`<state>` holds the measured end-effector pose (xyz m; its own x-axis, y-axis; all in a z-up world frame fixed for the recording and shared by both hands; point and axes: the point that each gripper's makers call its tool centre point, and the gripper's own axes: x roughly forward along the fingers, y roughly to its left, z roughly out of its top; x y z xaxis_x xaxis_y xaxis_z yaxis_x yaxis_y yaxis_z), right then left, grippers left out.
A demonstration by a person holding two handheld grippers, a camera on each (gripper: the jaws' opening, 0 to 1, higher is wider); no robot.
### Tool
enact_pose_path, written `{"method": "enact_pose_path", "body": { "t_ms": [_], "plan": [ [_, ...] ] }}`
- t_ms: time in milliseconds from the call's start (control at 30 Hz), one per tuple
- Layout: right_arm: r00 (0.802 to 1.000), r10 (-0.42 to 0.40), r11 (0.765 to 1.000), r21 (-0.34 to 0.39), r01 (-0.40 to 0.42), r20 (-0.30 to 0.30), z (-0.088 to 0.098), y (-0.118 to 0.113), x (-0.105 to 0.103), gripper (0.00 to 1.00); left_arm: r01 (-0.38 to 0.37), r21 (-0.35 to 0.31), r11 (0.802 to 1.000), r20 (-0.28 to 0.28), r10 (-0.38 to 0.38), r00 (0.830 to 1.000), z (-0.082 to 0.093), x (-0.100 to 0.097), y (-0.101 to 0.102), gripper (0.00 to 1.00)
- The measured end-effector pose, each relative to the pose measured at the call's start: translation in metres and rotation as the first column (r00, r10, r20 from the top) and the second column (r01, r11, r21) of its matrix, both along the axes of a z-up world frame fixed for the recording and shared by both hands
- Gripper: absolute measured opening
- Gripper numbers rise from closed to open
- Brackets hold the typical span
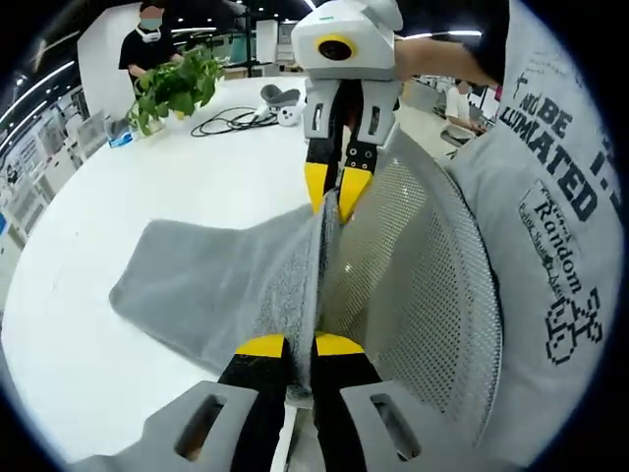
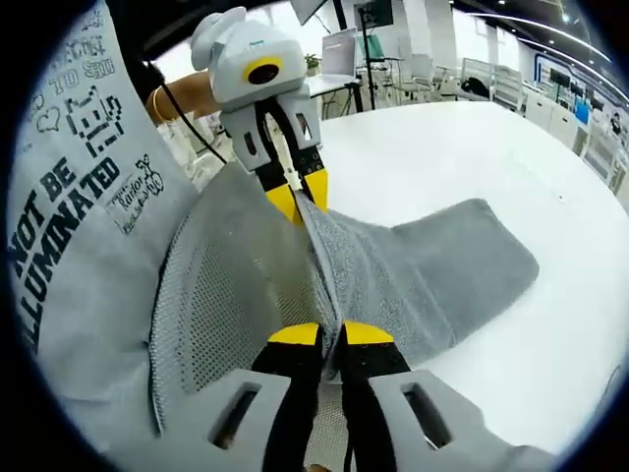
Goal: Fold the towel on the table until its edges align and the towel forms a compact rectangular stack.
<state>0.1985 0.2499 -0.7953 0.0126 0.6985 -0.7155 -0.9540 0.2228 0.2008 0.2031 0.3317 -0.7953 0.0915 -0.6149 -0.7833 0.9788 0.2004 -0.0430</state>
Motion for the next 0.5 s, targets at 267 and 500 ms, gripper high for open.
{"method": "enact_pose_path", "body": {
  "t_ms": [267, 500],
  "plan": [
    [1.0, 0.0, 0.999, 0.042, 0.001, -0.01, 0.033, 0.001, -0.004, 0.04, -0.039, -0.08, 0.996, -0.058, 0.035, 0.998, 0.026, -0.003, -0.001, 0.08],
    [0.995, -0.09, 0.984, 0.154, 0.094, -0.035, 0.064, 0.011, 0.019, 0.04, -0.108, -0.139, 0.984, -0.055, 0.101, 0.993, 0.049, 0.029, 0.006, 0.08]
  ]
}}
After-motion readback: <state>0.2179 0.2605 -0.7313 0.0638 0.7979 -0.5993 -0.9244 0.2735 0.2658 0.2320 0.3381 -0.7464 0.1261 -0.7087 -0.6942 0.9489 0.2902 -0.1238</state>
